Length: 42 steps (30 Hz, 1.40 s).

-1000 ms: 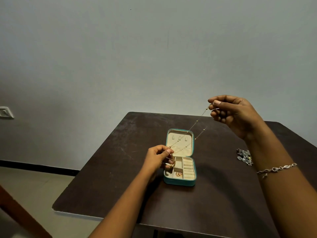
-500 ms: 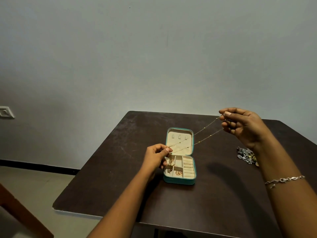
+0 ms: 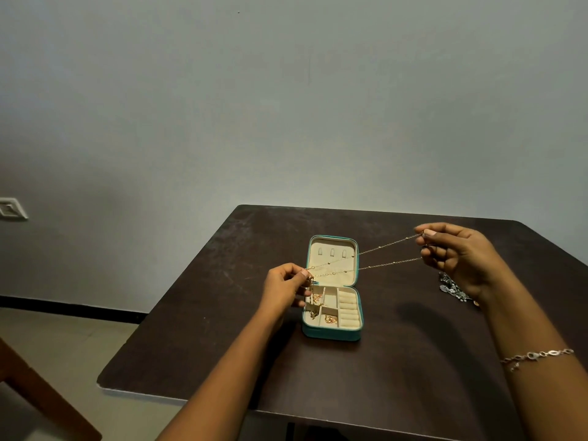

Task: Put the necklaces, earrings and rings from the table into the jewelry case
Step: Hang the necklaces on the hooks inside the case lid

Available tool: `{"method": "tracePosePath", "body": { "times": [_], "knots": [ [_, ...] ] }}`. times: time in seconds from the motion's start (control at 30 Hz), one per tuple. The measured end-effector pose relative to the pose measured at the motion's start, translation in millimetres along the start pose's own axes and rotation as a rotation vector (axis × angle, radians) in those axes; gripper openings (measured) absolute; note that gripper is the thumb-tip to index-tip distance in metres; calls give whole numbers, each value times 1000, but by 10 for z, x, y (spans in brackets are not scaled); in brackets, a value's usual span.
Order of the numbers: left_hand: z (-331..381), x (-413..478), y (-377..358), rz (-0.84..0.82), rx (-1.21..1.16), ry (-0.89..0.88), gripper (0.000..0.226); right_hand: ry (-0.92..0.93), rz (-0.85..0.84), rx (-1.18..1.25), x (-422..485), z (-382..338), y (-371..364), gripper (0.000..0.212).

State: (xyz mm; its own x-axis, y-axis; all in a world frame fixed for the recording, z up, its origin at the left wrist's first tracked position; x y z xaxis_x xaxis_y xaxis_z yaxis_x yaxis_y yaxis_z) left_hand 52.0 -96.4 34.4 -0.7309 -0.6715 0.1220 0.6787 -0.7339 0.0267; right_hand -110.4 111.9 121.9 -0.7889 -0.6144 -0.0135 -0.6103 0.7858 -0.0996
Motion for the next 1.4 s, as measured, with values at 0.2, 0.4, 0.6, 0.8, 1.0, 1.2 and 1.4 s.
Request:
{"method": "tracePosePath", "body": {
  "times": [0.2,0.4,0.6,0.8,1.0,1.2,1.4],
  "knots": [
    [22,11,21,6,138,-56,19,-24,13,-3,9,95,60,15],
    [51,5,16,8,100,-61,19,-33,13,14,-9,126,48,15],
    [52,6,87,50,116,-60,18,-36,10,31,-62,153,26,15],
    [47,-15,113,78,54,-33,19,-28,-1,45,-125,154,3,15],
    [42,-51,89,82,-69,13,17,-45,2,62,-170,198,-26,15],
    [-6,-54,90,94,-107,62,19,-75,18,67,-189,293,-19,15],
    [-39,-48,66,102,-124,113,21,-113,18,81,-212,457,-36,15]
  ]
}}
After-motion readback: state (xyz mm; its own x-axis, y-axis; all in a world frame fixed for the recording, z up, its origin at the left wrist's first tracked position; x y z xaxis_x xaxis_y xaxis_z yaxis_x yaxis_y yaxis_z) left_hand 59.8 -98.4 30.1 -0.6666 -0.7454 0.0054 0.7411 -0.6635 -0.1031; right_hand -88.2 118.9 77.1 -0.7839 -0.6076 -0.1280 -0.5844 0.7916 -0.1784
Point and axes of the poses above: each hand's wrist, its own x-axis towards the middle knuckle, its own y-axis out of the back of the hand, z = x × y, the point moved 8 cm from there along x, towards the middle knuckle, and after that the axes turned 8 degrees about -y, right-handed, at the moved point
